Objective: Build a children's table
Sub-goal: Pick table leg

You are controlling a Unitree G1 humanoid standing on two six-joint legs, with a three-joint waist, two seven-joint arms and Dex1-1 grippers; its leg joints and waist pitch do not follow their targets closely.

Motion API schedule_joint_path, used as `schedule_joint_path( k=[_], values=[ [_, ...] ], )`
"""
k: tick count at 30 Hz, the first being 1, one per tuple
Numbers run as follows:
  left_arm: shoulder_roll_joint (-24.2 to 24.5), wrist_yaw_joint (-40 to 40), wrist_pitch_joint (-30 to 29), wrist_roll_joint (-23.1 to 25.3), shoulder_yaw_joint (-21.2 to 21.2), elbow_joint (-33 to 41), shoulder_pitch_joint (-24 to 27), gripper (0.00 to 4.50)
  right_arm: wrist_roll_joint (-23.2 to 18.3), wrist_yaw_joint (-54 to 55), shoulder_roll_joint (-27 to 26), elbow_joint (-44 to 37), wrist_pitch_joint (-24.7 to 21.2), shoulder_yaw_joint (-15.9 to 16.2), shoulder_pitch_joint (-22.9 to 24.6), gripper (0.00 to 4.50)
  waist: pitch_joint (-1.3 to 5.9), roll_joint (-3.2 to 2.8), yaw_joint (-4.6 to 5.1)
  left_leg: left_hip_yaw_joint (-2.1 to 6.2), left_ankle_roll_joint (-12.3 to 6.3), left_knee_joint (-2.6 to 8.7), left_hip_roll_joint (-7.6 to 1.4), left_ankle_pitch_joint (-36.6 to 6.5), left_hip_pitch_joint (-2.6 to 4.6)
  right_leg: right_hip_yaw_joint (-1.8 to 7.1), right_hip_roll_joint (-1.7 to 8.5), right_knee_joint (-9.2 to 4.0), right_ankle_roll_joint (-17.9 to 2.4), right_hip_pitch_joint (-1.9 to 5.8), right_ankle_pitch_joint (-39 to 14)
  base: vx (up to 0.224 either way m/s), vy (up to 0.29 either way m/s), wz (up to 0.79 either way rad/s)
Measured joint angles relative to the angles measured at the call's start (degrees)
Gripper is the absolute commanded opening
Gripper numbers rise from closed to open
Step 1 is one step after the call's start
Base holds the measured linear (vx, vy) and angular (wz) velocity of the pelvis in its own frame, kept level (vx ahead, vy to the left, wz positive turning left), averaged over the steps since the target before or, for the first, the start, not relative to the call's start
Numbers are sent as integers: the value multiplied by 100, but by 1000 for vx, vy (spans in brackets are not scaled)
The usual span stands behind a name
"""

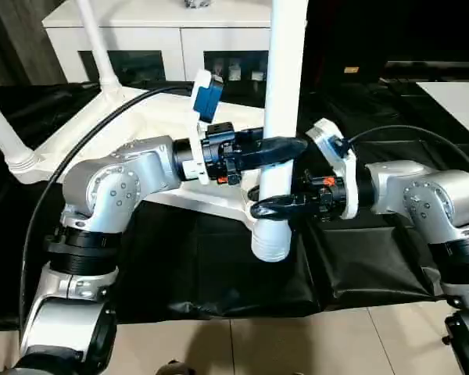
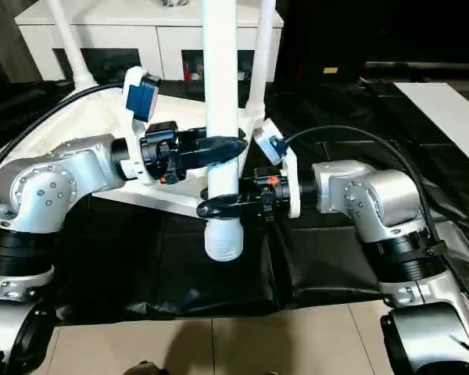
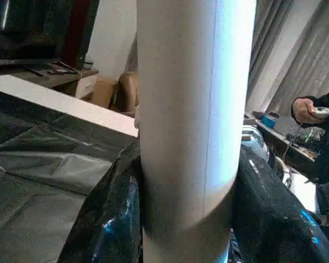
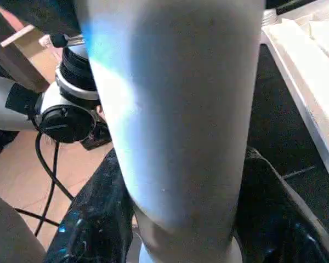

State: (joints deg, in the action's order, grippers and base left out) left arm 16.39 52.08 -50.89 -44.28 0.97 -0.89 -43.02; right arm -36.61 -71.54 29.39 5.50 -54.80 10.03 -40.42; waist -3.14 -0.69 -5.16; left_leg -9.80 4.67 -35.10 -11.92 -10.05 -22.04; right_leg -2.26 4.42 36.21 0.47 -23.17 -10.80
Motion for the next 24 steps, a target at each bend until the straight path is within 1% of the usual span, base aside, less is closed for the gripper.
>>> schedule_joint_path(
  k=[5, 6, 7, 8, 11, 12, 13, 16, 17, 21, 23, 24],
  values=[
    [25, 16, 51, 23, 16, 20, 16, 185, 25, 10, -15, -24, 38, 6, 5, 195, 0, 0, 1, 0, 0, 0, 0, 0, 0, 0, 0, 0, 0, 0, 0, 0, 0, 0],
    [49, 28, 126, 54, 50, 50, 39, 220, 33, 24, -24, -24, 54, 6, 7, 195, 0, 0, 1, 0, 0, 0, 0, 0, 0, 0, 0, 0, 0, 0, 0, 0, 0, 0],
    [59, 27, 129, 62, 56, 72, 46, 220, 35, 31, -30, -30, 65, 6, 18, 195, 0, 0, 1, 0, 0, 0, 0, 0, 0, -1, 0, 0, 0, 0, 0, 0, 0, 0],
    [70, 11, 74, 25, 40, 73, 47, 255, 35, 52, -64, -32, 98, 5, 42, 194, 0, 1, 2, 0, 0, 0, 0, 0, 0, 0, 0, 0, 0, 0, 0, 0, 0, 0],
    [75, -39, -106, -28, -20, 72, 48, 258, 9, 130, -125, -67, 100, -20, 94, 194, 0, 1, -2, 0, 0, -1, 0, 0, 0, -1, 0, 1, 0, 0, 0, 0, 0, 0],
    [100, -39, -166, -93, -33, 79, 72, 284, -16, 156, -129, -135, 98, -51, 175, 190, 0, 0, -10, 0, 0, -1, 0, 0, 0, 0, 0, 1, 0, 0, 0, 0, 0, 0],
    [118, -34, -205, -120, -55, 111, 116, 296, -46, 177, -127, -190, 90, -70, 232, 189, 0, 0, -8, 0, 0, -1, 0, 0, -1, 1, 0, 1, 0, 0, 0, 0, 0, 0],
    [141, -2, -288, -241, -103, 207, 228, 305, -126, 247, -111, -272, 28, -124, 329, 188, 0, 0, -3, 1, 0, -2, 0, 0, 0, -1, 0, 1, -1, 0, 1, 0, 0, 0],
    [165, -2, -299, -262, -107, 234, 228, 337, -160, 264, -111, -318, 28, -214, 372, 188, 1, -2, -7, 1, 0, -2, 0, 0, 0, -1, 0, 2, -1, 0, 1, 0, 0, 0],
    [241, 10, -373, -328, -115, 245, 295, 348, -230, 407, 44, -333, 24, -592, 454, 187, 2, -2, -8, 1, 1, -6, 1, 0, 2, 1, 1, 2, -4, 4, 3, 0, 0, 0],
    [301, 71, -427, -367, -118, 359, 407, 380, -250, 524, 138, -349, 5, -830, 567, 186, 2, -3, -5, 1, 1, -6, 0, 0, 3, 2, 1, 1, -4, 5, 3, 0, 0, 0],
    [312, 98, -446, -395, -118, 374, 438, 380, -257, 556, 184, -349, -3, -918, 619, 186, 2, -3, -6, 1, 0, -6, 1, 0, 3, 1, 1, 1, -4, 5, 3, 0, 0, 0]
  ],
)
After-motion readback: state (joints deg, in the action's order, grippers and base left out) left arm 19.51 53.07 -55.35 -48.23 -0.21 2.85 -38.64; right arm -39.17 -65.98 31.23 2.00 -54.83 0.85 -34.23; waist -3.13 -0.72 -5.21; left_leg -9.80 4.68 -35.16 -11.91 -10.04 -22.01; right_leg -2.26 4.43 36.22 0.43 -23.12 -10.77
